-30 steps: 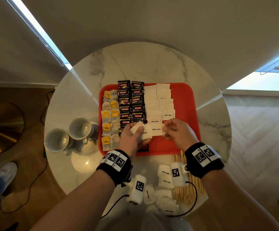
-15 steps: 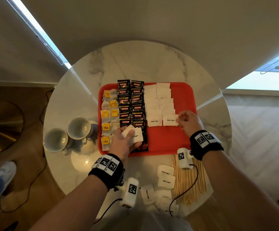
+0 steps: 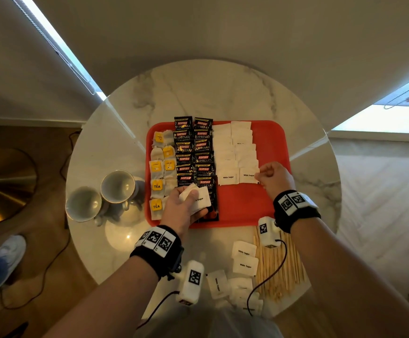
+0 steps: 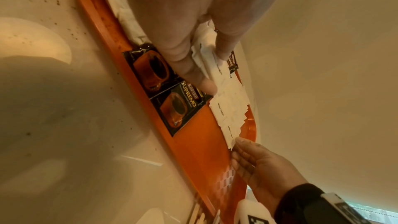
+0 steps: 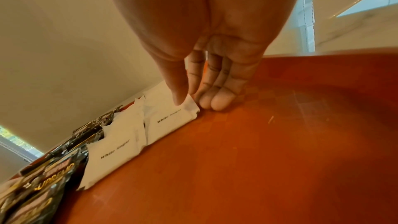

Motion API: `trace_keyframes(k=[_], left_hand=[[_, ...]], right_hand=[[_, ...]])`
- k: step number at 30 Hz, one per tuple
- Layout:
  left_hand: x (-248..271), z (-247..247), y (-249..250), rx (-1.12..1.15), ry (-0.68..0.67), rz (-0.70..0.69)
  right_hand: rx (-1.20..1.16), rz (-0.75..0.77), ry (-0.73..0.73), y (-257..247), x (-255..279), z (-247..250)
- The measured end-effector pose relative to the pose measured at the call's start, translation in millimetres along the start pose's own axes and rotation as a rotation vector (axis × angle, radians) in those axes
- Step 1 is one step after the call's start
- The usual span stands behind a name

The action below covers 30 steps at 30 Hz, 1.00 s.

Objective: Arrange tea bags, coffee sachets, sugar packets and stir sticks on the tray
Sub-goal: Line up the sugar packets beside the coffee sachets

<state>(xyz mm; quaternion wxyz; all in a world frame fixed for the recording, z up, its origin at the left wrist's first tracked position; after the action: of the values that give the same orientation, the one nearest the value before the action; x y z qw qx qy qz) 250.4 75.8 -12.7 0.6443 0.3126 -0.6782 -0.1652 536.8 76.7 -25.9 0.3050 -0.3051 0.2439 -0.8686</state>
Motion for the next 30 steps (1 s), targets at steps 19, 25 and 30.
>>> trace_keyframes(k=[19,25,30], left_hand=[[2,6,-5,0.038,0.045,0.07],[2,0,-3,0.111,0.002,0.098],[1,-6,-1,-0.003,-0.037,0.0]], right_hand=[[0.395,0.269,-0.013,-48,40,-47],[0.322,0.291,-0.027,-57,49,-39],[0.047,0.212,-0.326,-62,91,-47]])
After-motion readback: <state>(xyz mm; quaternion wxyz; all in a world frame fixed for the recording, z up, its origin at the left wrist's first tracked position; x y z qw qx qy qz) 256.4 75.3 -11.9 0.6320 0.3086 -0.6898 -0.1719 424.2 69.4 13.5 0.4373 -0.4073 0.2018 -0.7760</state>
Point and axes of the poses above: each hand's wrist, its own x-axis away from the middle knuckle, its own z-axis out of the back of the hand, y = z × x, the point moved 5 cm from there along -x, towards the middle knuckle, and after that the axes turned 6 degrees about y, right-handed, at the moved point
